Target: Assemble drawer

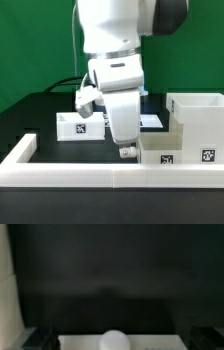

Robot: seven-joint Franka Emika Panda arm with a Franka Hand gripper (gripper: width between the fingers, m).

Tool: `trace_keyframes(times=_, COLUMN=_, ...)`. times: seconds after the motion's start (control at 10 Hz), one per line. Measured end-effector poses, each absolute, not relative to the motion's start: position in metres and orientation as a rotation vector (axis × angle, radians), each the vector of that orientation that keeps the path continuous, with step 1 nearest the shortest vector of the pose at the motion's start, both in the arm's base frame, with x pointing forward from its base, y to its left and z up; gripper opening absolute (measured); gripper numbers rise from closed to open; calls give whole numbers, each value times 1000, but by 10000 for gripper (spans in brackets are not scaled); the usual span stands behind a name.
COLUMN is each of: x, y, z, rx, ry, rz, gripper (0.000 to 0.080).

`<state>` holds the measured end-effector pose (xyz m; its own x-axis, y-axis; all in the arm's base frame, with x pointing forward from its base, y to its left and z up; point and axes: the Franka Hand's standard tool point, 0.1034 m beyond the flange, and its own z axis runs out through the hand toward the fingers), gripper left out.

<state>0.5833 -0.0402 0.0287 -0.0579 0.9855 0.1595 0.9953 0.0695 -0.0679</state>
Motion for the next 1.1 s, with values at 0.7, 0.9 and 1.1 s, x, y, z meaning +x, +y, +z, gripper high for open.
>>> trace_keyframes(times=0.7, x=583, y=6, z=21, rx=-2052, ry=-2039, rz=-188, gripper=649)
trace_keyframes(times=0.9, x=584, y=22, z=22, rx=-2069, ry=-2010, rz=-183, gripper=649)
trace_keyframes(times=1.1, x=587, y=28, z=26, rx=-2086, ry=-2015, rz=-165, gripper=649)
